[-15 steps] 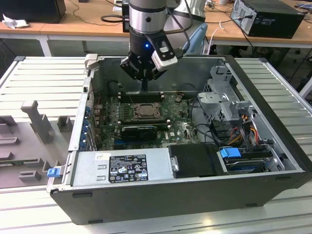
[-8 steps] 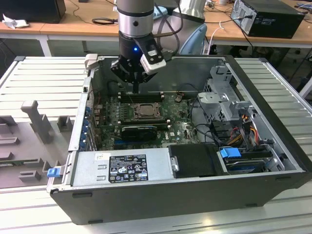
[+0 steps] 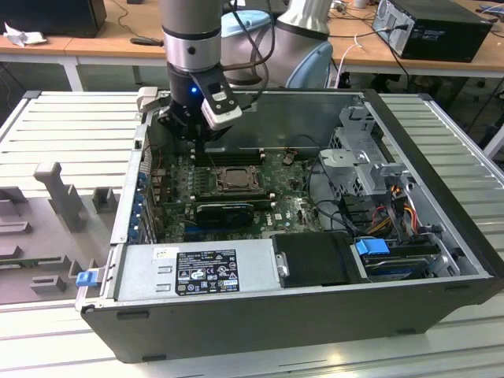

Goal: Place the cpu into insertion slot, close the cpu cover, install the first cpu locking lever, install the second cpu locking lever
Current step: 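Install the first cpu locking lever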

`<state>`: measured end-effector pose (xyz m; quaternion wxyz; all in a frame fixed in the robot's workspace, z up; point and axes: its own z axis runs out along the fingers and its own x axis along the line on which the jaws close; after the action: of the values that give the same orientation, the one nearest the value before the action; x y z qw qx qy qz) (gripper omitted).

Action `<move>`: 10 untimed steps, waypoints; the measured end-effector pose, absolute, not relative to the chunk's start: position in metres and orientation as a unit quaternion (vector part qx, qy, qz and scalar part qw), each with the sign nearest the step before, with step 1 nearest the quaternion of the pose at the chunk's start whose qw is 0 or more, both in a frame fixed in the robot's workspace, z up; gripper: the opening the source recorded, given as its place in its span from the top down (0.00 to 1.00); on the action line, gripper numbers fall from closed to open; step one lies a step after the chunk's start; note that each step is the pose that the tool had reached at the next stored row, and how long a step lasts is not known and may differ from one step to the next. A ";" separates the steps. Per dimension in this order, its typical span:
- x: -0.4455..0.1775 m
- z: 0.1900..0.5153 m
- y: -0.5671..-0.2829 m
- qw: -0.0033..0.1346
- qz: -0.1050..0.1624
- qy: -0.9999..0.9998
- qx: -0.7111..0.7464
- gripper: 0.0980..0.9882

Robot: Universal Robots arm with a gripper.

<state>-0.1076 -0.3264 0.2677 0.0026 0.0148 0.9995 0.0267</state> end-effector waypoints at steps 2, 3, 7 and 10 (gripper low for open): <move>-0.113 0.264 -0.325 0.003 0.027 1.000 0.013 0.99; -0.114 0.262 -0.323 0.003 0.027 1.000 0.012 0.99; -0.114 0.257 -0.300 0.003 0.027 1.000 0.009 0.99; -0.113 0.256 -0.293 0.003 0.027 1.000 0.009 0.99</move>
<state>-0.1133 -0.2926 0.2562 0.0025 0.0089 0.9996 0.0272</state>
